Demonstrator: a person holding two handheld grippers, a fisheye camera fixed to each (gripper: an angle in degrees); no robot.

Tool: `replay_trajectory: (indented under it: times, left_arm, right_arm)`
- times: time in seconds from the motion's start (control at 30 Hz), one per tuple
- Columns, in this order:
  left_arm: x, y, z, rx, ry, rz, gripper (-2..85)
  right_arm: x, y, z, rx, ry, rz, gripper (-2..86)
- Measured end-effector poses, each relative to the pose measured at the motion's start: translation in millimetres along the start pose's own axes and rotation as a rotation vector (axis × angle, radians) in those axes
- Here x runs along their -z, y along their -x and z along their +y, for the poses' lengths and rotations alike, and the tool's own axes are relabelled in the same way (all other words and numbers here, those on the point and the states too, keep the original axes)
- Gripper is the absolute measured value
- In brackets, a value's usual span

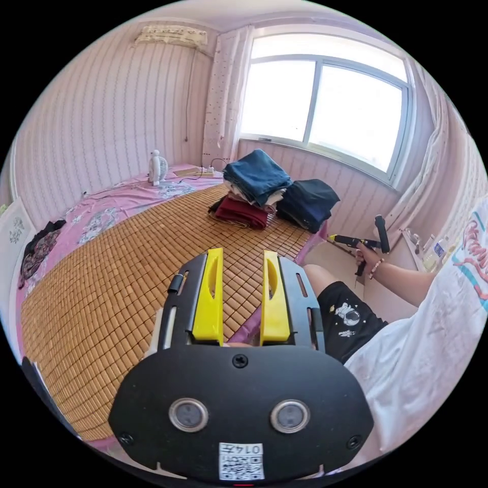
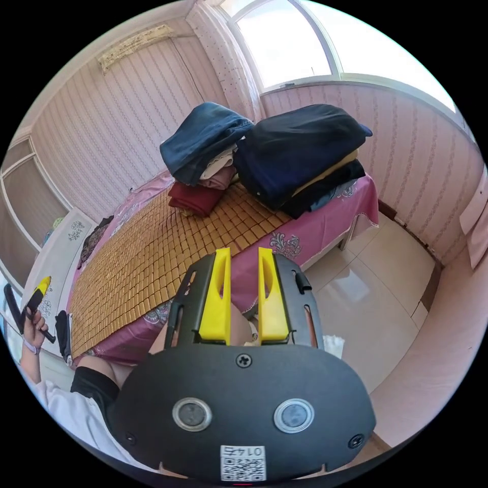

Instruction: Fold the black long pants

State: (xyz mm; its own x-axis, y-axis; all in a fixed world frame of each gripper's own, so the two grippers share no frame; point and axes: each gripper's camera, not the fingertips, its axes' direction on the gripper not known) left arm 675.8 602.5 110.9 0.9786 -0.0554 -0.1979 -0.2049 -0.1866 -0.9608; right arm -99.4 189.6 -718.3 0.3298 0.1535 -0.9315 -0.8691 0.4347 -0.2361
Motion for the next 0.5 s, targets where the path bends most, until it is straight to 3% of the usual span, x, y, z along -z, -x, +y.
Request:
replay_trajectory:
  times: [0.27, 0.5]
  left_arm:
    - [-178, -68, -186, -0.274, 0.054, 0.248, 11.3]
    - [-314, -121, -309, -0.332, 0.104, 0.339, 10.7]
  right_arm:
    - [1, -60, -73, 0.093, -0.150, 0.095, 9.6]
    - [-26, -61, -150, 0.254, -0.167, 0.187, 11.3]
